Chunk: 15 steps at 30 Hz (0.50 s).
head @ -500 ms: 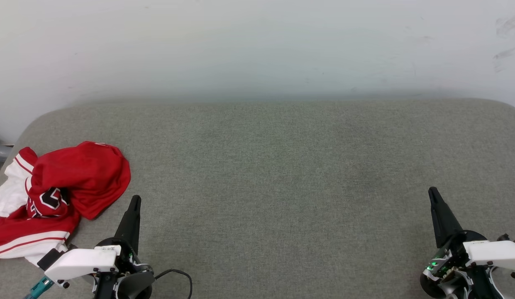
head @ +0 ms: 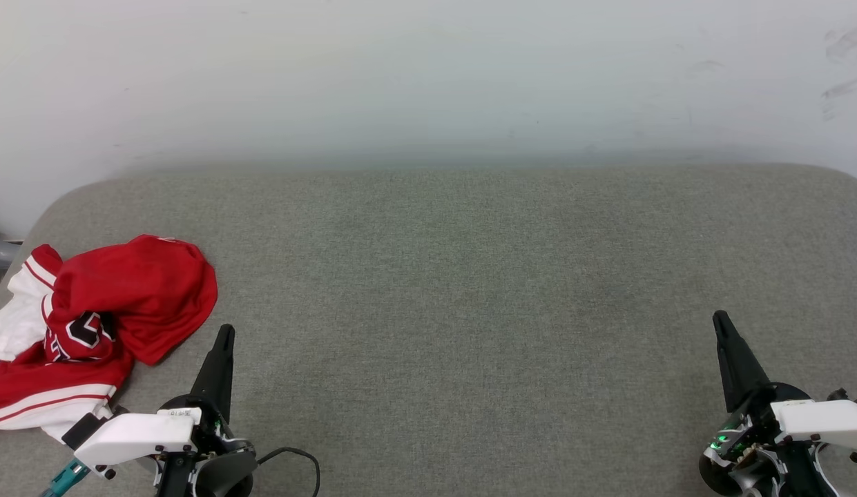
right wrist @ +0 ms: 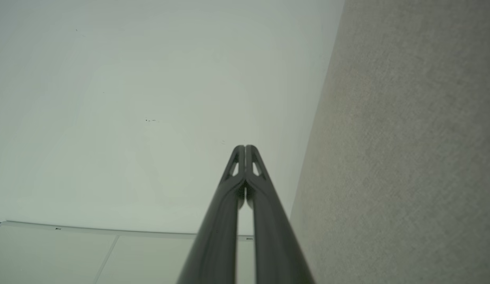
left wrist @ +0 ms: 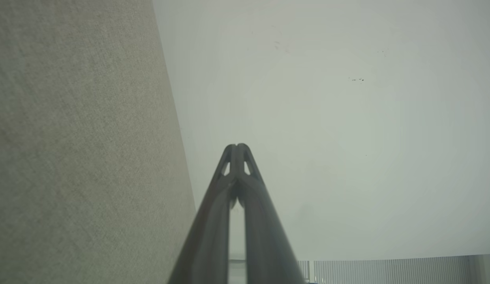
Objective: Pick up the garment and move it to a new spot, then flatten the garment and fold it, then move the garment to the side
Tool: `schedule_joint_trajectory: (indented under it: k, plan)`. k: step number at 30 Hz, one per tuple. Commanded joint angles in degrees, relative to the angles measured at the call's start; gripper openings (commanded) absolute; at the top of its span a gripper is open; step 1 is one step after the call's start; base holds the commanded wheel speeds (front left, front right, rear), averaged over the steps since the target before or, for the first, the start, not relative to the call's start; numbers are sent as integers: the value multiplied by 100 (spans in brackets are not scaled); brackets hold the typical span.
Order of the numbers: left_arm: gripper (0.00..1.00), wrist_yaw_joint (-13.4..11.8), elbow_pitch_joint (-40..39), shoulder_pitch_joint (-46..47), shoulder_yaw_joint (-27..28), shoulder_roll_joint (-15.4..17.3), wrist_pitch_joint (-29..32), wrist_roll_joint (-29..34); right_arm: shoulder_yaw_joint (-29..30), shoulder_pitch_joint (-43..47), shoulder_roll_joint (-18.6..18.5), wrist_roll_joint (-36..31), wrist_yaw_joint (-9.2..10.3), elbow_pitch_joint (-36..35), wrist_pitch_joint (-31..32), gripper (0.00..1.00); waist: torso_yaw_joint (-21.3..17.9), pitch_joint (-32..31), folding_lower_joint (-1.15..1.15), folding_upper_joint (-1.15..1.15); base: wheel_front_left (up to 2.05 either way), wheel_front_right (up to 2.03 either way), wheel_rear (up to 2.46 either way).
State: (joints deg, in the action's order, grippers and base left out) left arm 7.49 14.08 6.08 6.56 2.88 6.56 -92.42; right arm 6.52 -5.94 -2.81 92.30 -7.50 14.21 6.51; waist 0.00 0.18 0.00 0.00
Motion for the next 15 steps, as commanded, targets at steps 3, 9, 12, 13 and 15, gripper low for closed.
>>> schedule_joint_trajectory:
  k: [3, 9, 12, 13, 15]
  plan:
    - [0, 14, -5, 36, 13, -13, 10, 1, -7, -79, -14, 23, 2, 0, -9, 0, 0, 0, 0, 0, 0, 0, 0]
    - [0, 14, -5, 36, 13, -13, 10, 1, -6, -79, -14, 23, 2, 0, -9, 0, 0, 0, 0, 0, 0, 0, 0]
    - [100, 0, 14, -6, -7, 0, 0, 1, -1, 9, 1, -1, 0, 15, -2, 100, 0, 0, 0, 0, 0, 0, 0]
    - [100, -1, 52, -30, -17, -3, -3, 1, -2, 37, 3, -1, 1, 48, -4, 100, 0, 0, 0, 0, 0, 0, 0]
    - [100, -1, 6, -32, -74, -3, -36, 23, -38, 56, 3, -9, 1, -12, -53, 100, -1, 1, 0, 0, 0, 0, 0]
